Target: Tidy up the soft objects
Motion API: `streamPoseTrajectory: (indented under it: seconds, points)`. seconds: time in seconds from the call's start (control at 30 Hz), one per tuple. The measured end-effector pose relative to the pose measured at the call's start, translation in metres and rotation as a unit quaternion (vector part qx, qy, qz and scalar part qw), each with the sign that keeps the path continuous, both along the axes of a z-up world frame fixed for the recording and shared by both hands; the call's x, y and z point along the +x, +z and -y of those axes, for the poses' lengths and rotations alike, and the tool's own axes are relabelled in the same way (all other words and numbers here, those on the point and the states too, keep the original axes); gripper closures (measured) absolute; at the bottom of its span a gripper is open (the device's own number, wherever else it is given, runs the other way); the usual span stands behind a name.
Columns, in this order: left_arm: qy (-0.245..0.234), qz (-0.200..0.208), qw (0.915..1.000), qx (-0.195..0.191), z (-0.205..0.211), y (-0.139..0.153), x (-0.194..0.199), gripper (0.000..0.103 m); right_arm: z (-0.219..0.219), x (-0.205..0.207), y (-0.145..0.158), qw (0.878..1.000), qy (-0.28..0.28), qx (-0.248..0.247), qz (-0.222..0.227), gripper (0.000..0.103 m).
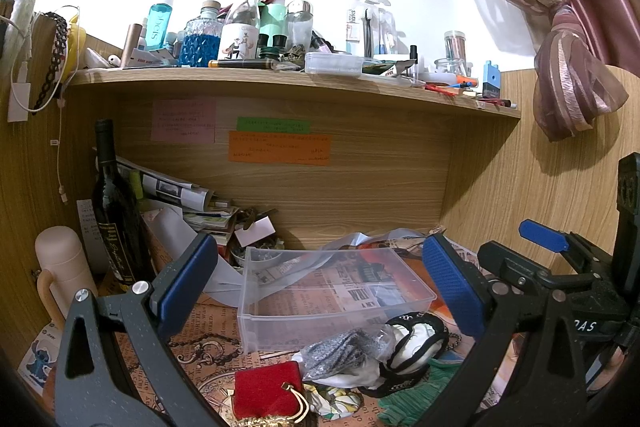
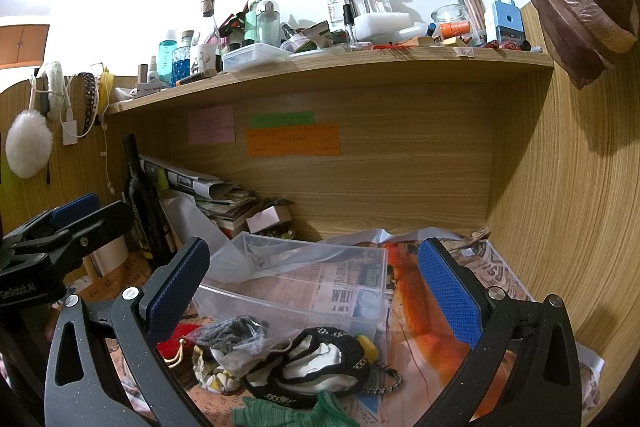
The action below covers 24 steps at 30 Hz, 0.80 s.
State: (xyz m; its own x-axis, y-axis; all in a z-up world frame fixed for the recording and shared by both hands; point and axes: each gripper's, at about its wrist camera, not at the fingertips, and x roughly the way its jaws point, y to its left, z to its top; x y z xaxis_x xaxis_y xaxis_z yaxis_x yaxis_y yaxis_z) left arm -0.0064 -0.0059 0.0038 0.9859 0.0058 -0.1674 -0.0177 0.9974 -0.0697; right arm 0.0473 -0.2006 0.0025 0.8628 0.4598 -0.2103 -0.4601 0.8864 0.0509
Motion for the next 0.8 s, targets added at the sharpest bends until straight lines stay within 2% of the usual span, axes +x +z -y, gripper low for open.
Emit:
streamPoseTrajectory:
  seconds: [0.57,0.73,0.8]
  points:
    - [-0.002,-0.004,1.0000,-0.001,0.004,-0.001,0.000,0.000,0.001,0.000,0.000,1.000,-0.001,0.001,-0.001,0.000]
    - [-0.014,-0.034,0.9993,-0.007,0.002,-0.015,0.010,0.000,0.002,0.003,-0.003,1.000,-0.008,-0.009,-0.010,0.000]
    - [-0.025,-0.062,0.9977,-0.010,0.002,-0.025,0.018,0.000,0.003,0.008,-0.008,1.000,-0.012,-0.015,-0.020,0.000]
